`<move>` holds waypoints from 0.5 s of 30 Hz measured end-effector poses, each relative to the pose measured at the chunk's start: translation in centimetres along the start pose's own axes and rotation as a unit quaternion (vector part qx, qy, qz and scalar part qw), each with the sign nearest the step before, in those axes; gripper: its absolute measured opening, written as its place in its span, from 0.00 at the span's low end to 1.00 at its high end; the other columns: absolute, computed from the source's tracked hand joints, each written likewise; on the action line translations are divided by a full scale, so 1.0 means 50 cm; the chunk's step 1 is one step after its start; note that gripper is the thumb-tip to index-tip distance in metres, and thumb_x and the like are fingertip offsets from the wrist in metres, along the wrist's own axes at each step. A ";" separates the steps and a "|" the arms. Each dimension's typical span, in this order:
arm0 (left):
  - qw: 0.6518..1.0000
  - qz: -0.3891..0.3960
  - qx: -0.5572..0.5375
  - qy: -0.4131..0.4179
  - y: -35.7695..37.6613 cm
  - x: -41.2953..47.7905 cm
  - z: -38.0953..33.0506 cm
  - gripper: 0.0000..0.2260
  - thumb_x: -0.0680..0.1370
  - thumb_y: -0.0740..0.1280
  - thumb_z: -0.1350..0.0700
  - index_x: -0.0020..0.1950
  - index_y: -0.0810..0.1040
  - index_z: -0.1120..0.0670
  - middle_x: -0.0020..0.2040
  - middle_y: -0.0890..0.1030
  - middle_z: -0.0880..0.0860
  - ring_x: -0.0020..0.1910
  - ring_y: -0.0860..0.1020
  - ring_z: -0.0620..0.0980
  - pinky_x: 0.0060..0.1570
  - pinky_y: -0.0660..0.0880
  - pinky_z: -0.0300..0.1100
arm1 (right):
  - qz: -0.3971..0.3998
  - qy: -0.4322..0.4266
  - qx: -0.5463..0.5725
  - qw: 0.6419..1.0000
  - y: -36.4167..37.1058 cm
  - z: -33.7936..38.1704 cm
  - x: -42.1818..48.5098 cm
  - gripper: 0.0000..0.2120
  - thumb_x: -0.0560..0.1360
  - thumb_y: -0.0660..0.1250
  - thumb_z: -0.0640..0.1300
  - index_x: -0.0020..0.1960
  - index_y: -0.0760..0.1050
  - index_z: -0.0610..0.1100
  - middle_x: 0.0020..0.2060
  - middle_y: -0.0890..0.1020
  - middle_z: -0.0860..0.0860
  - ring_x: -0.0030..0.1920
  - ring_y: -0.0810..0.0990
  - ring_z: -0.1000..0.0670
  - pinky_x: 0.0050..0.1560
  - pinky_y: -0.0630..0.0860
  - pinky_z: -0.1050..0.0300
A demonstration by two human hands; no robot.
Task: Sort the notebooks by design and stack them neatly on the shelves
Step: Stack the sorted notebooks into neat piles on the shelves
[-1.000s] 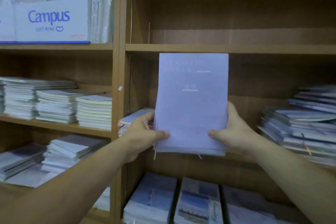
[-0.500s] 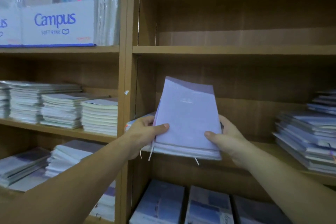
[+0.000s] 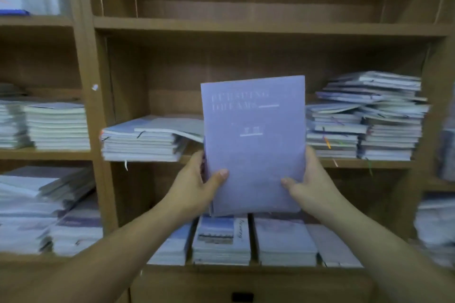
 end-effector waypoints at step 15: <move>0.993 0.060 0.075 -0.064 0.370 -0.008 0.289 0.24 0.80 0.69 0.49 0.75 0.67 0.40 0.67 0.77 0.40 0.64 0.77 0.44 0.63 0.78 0.50 | -0.066 0.187 -0.046 0.979 0.008 -0.464 -0.074 0.30 0.81 0.65 0.36 0.71 0.53 0.59 0.62 0.70 0.57 0.62 0.70 0.55 0.64 0.70 0.55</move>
Point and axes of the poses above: each hand's wrist, its own x-axis towards the middle knuckle, its own y-axis out of the palm, z = x × y, the point moved 3 cm from there along x, towards the middle knuckle
